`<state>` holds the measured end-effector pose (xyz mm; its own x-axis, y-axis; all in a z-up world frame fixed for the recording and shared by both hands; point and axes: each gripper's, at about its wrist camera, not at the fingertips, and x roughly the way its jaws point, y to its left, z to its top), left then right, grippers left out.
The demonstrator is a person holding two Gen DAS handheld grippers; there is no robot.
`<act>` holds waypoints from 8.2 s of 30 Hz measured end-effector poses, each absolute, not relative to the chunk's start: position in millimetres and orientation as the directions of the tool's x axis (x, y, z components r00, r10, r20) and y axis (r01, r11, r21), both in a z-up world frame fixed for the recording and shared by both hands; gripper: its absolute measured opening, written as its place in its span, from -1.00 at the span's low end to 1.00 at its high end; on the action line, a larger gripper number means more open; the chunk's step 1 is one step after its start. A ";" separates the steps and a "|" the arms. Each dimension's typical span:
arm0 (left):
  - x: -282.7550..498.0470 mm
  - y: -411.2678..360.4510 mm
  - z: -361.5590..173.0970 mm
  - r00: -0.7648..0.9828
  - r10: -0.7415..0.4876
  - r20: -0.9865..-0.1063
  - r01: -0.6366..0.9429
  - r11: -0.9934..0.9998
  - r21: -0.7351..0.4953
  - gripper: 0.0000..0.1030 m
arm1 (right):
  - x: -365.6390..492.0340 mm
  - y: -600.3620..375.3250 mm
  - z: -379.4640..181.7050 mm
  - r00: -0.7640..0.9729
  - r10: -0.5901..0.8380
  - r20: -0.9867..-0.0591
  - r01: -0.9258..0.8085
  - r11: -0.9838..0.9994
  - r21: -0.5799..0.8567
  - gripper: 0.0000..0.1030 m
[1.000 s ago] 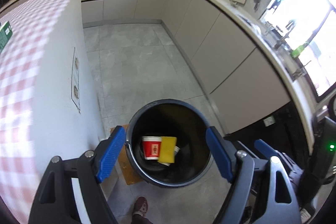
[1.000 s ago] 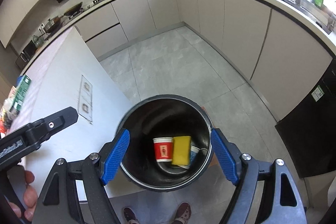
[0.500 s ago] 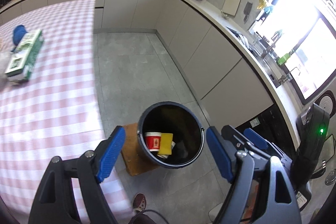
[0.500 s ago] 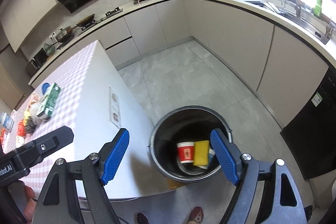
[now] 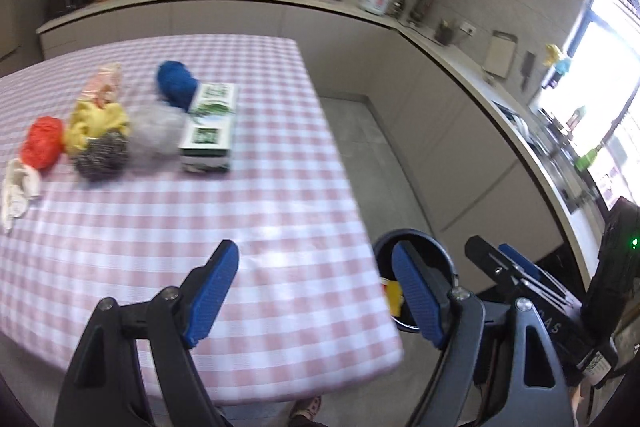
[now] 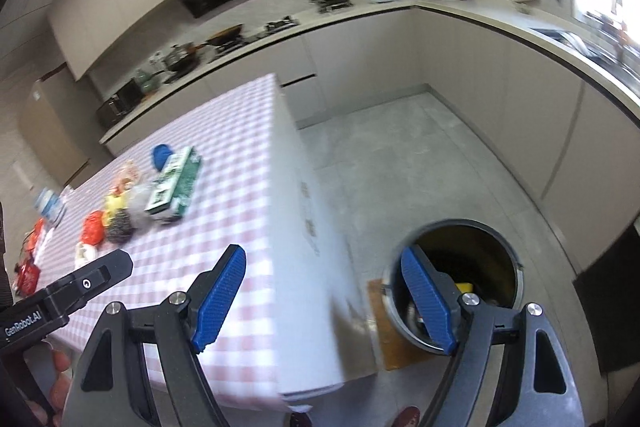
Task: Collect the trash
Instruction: 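Move both tools back over the table toward the remaining trash, then grasp the steel wool with the left tool while the right tool grasps the green milk carton, then lift and carry the steel wool and milk carton over the black bin, then open the left tool to drop the steel wool while the right tool drops the carton, then move both tools back to the table toward the juice carton and blue cloth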
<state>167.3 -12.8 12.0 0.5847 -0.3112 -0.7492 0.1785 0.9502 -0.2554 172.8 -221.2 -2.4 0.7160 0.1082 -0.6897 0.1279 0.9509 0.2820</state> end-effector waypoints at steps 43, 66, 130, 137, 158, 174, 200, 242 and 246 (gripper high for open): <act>278.8 171.4 -37.7 0.591 -0.191 -0.784 0.085 0.981 -0.175 0.57 | 306.3 -21.6 -28.4 0.648 0.169 -0.742 0.026 0.970 0.244 0.60; 315.1 167.1 -68.4 0.579 -0.175 -0.797 0.108 0.985 -0.138 0.38 | 380.6 -1.3 -62.2 0.593 0.185 -0.784 0.028 0.968 0.250 0.60; 237.8 110.0 -40.4 0.617 -0.215 -0.757 0.110 0.976 -0.188 -0.11 | 289.7 -56.5 -40.5 0.638 0.219 -0.738 -0.035 0.966 0.256 0.09; 224.1 75.1 -32.6 0.615 -0.249 -0.748 0.159 0.968 -0.192 -0.11 | 262.2 -90.9 -29.8 0.655 0.192 -0.731 -0.004 0.968 0.250 0.08; 194.0 -83.3 -27.4 0.528 -0.407 -0.745 0.403 0.893 -0.202 -0.11 | 181.6 -243.1 -21.8 0.692 0.040 -0.721 0.226 0.936 0.269 0.08; 183.5 -202.9 -46.8 0.391 -0.505 -0.769 0.570 0.789 -0.228 -0.11 | 119.2 -365.4 -49.3 0.632 -0.089 -0.770 0.432 0.866 0.254 0.08; 216.4 -257.6 -159.2 0.261 -0.342 -0.903 0.413 0.885 -0.216 0.26 | 193.0 -440.9 -191.5 0.446 0.057 -0.893 0.373 0.896 0.243 0.48; 175.1 -52.4 15.8 0.515 -0.352 -0.782 0.219 0.935 -0.278 0.37 | 185.2 -251.6 4.1 0.659 0.264 -0.704 0.011 0.933 0.359 0.57; 180.9 -8.9 16.6 0.552 -0.309 -0.774 0.161 0.951 -0.264 0.43 | 203.4 -211.5 9.7 0.662 0.285 -0.693 -0.022 0.932 0.362 0.58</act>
